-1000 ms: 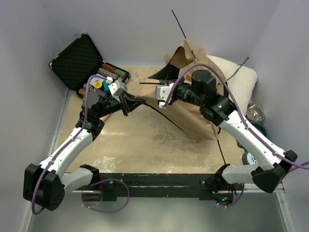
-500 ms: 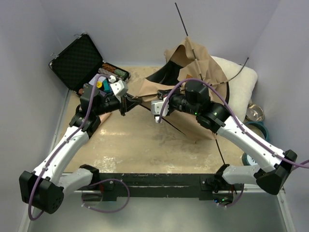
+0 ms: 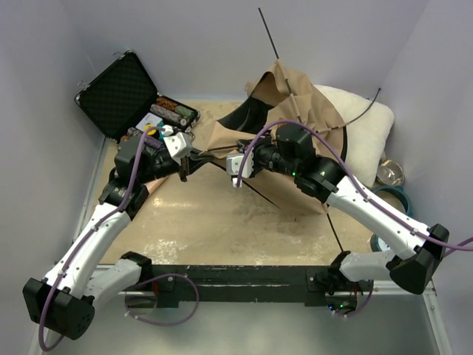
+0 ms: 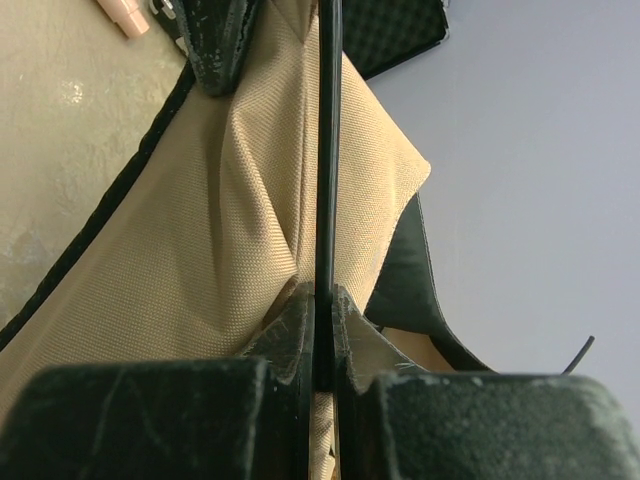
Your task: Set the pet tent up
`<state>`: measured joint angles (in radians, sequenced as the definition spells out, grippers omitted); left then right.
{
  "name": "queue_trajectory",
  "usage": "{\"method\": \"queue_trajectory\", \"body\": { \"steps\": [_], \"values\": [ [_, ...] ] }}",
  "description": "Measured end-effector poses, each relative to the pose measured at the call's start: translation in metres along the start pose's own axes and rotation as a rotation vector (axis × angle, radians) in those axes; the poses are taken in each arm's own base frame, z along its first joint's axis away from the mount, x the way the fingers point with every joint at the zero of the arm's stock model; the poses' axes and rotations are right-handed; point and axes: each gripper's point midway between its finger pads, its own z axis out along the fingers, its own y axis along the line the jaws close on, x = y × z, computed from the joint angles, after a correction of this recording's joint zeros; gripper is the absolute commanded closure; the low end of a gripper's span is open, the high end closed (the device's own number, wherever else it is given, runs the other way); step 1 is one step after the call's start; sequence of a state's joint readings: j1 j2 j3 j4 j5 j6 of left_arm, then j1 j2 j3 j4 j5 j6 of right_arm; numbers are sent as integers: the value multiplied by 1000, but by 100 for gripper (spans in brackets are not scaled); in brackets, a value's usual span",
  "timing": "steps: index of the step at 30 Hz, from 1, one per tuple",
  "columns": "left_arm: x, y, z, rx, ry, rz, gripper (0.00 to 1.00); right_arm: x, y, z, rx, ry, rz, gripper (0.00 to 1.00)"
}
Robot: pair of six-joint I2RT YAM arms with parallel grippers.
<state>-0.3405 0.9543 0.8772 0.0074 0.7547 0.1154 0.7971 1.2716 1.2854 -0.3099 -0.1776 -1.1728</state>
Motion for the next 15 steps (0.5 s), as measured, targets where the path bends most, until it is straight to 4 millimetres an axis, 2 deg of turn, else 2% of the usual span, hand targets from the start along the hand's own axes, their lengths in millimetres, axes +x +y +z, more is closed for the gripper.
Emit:
{"method": "queue_trajectory", "body": {
  "steps": [15],
  "values": [
    [5,-2,-2,0,2,23,100,1,2,0,-8,3,-4,100]
  ]
}}
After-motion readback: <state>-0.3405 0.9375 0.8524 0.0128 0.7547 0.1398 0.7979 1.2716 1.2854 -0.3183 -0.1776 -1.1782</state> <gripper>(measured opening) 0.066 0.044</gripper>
